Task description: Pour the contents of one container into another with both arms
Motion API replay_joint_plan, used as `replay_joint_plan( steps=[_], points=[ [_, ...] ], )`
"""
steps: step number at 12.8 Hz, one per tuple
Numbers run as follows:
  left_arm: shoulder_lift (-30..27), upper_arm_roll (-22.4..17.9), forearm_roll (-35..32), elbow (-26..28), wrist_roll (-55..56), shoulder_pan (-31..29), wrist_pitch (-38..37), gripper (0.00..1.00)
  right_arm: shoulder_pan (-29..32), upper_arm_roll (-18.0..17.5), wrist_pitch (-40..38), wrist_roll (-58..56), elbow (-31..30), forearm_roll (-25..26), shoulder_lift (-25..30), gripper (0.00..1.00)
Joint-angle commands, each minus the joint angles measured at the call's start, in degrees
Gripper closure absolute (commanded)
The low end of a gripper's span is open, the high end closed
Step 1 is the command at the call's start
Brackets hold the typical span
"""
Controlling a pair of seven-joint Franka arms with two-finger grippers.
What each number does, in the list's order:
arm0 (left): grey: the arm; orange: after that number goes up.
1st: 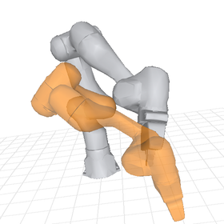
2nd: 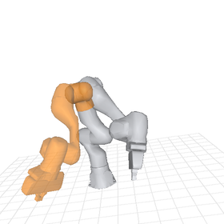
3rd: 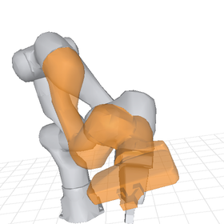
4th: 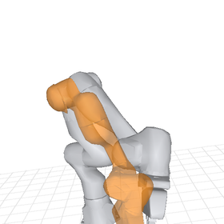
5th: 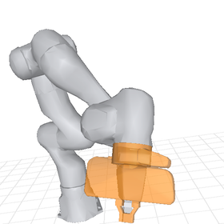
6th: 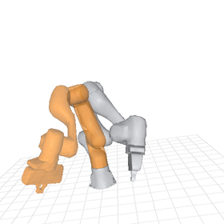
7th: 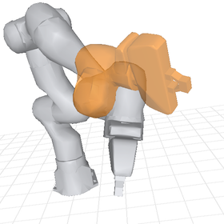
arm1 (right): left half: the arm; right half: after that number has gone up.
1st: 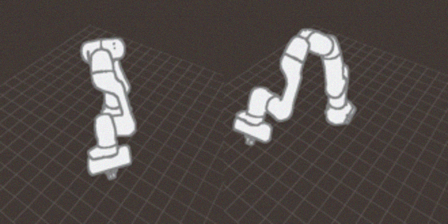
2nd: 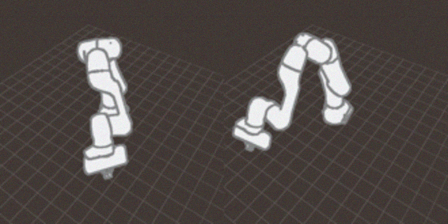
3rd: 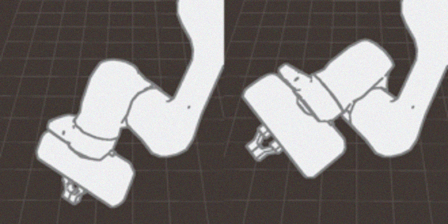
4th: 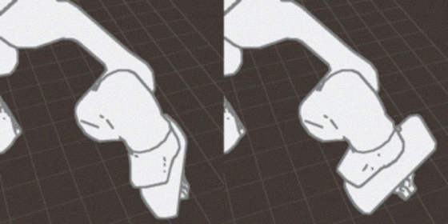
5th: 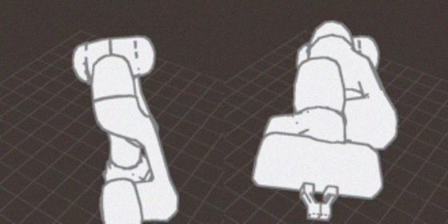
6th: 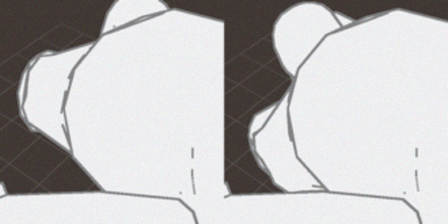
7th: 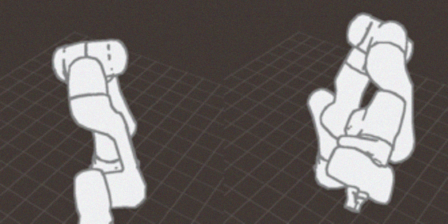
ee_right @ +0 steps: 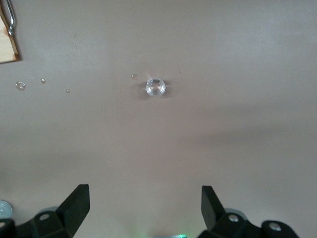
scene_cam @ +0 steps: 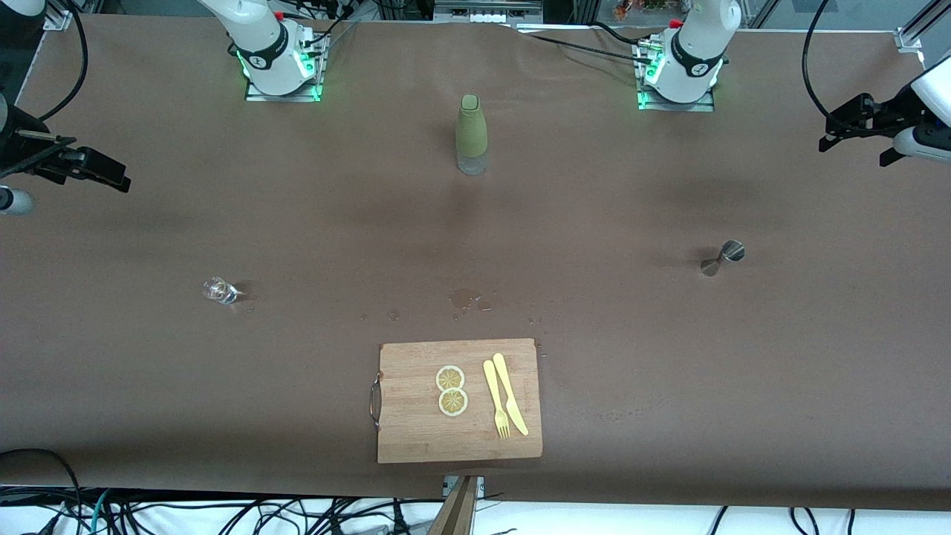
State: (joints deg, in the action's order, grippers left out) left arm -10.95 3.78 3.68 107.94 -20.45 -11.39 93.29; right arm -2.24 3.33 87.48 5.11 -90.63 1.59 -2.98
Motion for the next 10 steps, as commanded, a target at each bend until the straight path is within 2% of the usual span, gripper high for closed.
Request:
replay_joint_plan(
  steps=[1, 5, 8, 10],
  points=[
    [0.84, -0.97, 2.47, 0.26, -5.47, -1.09, 1.54, 0.00, -0.04, 0.01, -1.52, -2.73, 0.81, -0.71, -0.89, 0.00],
    [2.86, -2.46, 4.92, 0.17, -16.70, -1.27, 3.56, 0.00, -0.04, 0.01, -1.87, -11.60, 0.89, -0.71, -1.77, 0.00],
    [6.54, -6.14, 9.04, 0.26, -29.35, -1.88, 5.84, 0.00, 0.13, 0.10, -1.87, -23.44, 0.89, -0.71, -2.73, 0.00],
    [9.53, -6.95, 12.82, 0.69, -37.26, -3.98, 7.42, 0.00, 0.40, 0.19, -1.96, -33.89, 0.98, -0.62, -3.96, 0.00]
  ],
)
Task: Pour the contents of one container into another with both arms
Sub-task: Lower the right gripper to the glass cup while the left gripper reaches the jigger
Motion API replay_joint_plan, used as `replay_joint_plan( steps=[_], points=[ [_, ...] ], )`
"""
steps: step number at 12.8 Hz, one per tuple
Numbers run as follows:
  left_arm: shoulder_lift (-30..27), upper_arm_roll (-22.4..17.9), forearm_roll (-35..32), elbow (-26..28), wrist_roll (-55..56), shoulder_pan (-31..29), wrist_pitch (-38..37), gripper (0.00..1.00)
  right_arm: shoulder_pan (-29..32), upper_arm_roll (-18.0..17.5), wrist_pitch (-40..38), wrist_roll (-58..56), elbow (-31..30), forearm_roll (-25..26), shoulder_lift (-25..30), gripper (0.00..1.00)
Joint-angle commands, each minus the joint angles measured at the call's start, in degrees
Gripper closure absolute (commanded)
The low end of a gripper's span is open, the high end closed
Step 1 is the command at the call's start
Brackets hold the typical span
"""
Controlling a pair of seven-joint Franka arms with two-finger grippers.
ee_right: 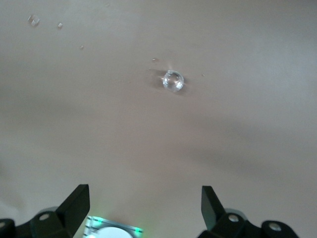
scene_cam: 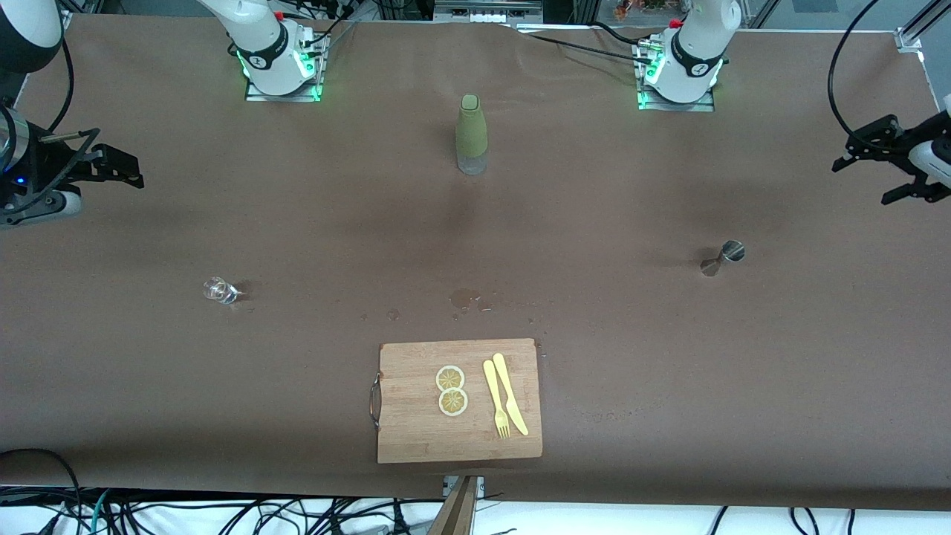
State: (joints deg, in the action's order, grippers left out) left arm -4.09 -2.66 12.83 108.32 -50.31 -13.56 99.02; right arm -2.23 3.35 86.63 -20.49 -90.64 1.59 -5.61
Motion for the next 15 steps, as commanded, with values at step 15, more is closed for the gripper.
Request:
replay_joint_plan(
  steps=[15],
  points=[
    [19.89, -1.04, 27.06, 3.74, -60.05, -13.06, 2.67, 0.00, 19.09, 0.78, -1.99, -57.43, 1.34, -29.69, -16.34, 0.00]
  ],
)
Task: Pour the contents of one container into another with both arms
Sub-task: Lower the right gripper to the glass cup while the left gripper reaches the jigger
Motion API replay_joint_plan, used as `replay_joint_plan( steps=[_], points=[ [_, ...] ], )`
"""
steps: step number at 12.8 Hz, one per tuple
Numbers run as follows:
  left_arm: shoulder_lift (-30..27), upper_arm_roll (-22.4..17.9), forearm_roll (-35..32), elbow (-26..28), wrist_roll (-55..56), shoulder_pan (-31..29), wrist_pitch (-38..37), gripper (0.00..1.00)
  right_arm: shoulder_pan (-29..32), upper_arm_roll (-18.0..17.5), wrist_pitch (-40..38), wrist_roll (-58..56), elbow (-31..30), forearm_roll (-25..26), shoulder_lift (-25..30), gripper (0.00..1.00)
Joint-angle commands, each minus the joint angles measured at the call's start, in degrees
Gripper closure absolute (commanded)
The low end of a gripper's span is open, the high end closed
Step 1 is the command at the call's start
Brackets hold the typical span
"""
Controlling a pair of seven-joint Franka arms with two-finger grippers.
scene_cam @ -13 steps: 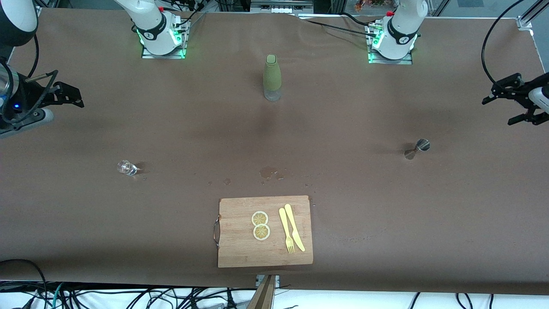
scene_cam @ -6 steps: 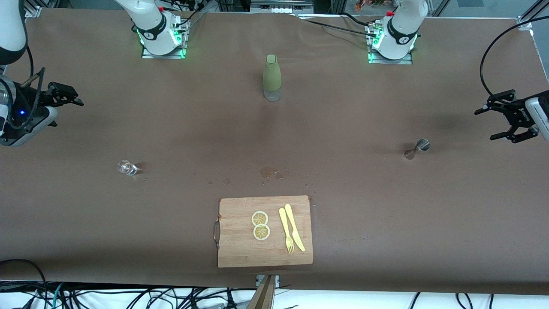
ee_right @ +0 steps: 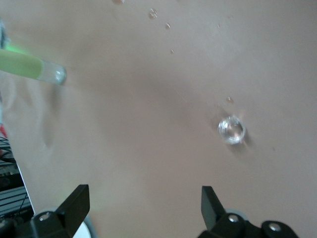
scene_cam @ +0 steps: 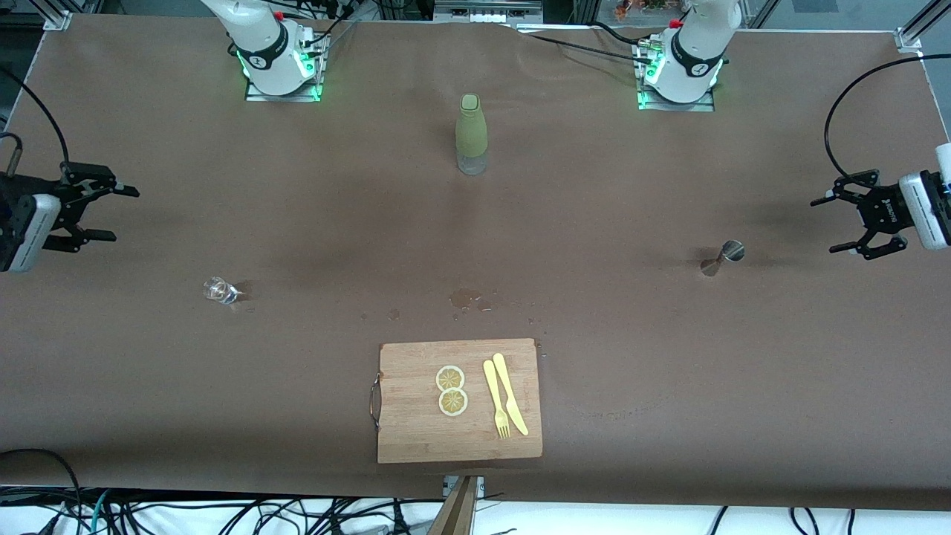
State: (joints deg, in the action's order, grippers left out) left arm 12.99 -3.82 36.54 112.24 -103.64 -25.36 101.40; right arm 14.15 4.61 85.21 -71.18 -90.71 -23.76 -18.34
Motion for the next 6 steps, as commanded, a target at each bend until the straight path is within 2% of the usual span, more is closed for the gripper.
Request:
replay_joint_plan(
  steps=[1, 4, 6],
  points=[
    [4.84, 0.13, 5.62, -0.18, -10.75, -1.71, 0.11, 0.00, 4.03, -0.48, -0.57, -10.00, 1.33, -6.89, -5.28, 0.00],
    [9.33, 0.13, 10.29, -0.18, -22.79, -3.12, -0.41, 0.00, 7.20, -0.48, -1.09, -17.92, 1.50, -12.44, -10.03, 0.00],
    [11.88, 0.13, 12.84, -0.18, -29.75, -3.56, -1.20, 0.00, 8.70, -0.48, -0.75, -20.48, 1.50, -13.42, -11.80, 0.00]
  ],
)
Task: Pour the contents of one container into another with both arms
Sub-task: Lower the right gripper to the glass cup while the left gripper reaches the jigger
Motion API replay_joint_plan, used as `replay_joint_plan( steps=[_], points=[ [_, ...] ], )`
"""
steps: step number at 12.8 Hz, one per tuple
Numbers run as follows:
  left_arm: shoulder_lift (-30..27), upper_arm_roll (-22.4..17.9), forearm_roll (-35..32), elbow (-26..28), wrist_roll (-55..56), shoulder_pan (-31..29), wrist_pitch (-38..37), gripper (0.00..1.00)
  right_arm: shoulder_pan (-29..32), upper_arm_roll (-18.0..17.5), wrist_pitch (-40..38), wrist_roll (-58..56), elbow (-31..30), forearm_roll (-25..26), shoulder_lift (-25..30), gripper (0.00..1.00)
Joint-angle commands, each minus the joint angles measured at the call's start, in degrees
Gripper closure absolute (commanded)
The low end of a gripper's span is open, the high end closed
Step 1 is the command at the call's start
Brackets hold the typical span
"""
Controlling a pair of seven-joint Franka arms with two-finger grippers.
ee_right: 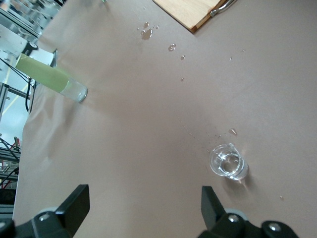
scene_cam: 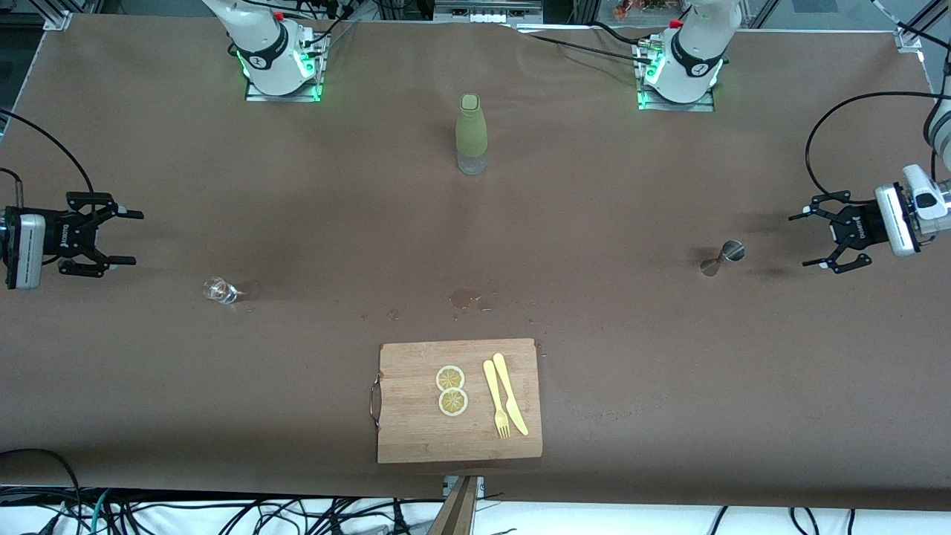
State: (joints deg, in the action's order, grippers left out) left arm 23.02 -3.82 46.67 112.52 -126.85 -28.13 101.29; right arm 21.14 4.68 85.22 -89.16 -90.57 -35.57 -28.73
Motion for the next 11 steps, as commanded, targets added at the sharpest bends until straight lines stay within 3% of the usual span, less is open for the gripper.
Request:
replay_joint_plan(
  steps=[1, 6, 11],
  points=[
    [2.81, 0.13, 3.77, -0.46, -9.26, -0.79, -1.27, 0.00, 2.50, -0.55, -0.67, -4.07, 1.36, -1.70, -2.64, 0.00],
    [8.87, 0.13, 10.27, -0.72, -18.86, -0.70, -2.59, 0.00, 3.73, -0.64, 0.73, -6.99, 1.36, -7.67, -6.78, 0.00],
    [14.06, 0.13, 14.15, -0.72, -25.98, -0.70, -3.82, 0.00, 4.87, -0.64, -0.14, -10.23, 1.27, -9.95, -7.66, 0.00]
  ],
)
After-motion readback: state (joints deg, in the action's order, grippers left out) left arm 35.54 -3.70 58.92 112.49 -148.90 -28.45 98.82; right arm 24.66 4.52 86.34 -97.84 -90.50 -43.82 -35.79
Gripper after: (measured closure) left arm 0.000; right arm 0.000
